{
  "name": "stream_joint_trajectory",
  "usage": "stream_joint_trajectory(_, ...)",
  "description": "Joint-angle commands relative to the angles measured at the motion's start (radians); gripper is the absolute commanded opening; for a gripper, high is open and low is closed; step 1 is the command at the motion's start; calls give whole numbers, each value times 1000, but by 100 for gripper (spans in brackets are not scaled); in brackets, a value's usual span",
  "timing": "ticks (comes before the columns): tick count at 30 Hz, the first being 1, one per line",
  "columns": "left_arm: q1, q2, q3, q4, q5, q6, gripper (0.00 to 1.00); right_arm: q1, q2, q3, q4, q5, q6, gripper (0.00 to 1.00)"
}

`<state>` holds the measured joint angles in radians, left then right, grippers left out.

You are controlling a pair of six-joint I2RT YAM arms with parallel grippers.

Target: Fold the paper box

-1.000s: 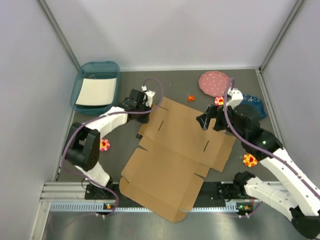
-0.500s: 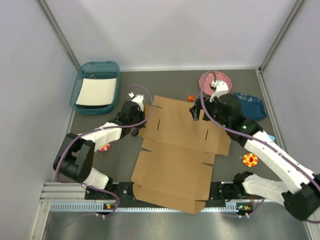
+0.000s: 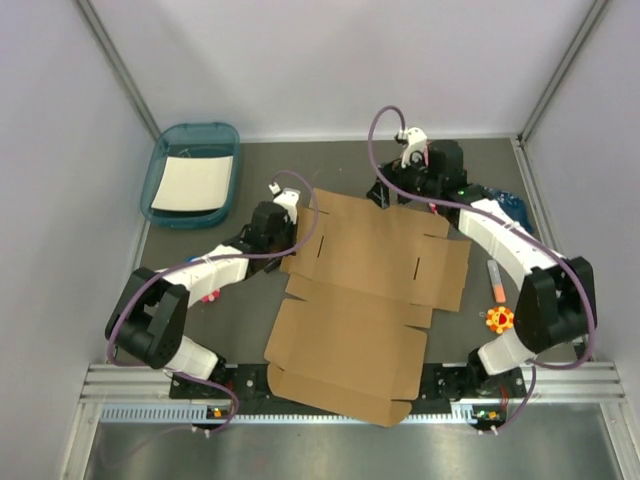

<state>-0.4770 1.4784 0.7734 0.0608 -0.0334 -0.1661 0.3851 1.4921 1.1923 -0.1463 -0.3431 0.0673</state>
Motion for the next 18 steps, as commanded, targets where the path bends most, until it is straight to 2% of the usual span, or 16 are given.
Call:
stream_joint_trajectory(1, -15, -18, 53, -15, -37, 83, 0, -61, 81, 79, 44, -237, -64, 89)
stream_joint_trajectory(4, -29, -39, 20, 60, -74, 77, 0, -74, 146, 150, 5, -325, -61, 86)
stream_joint_trajectory(8, -77, -110, -100, 177, -134, 62, 0, -75, 233, 220, -27, -346, -93, 84)
stream_joint_trajectory(18, -109, -115, -112, 181, -189, 57, 0, -78, 339, 205, -21, -324, -95, 82)
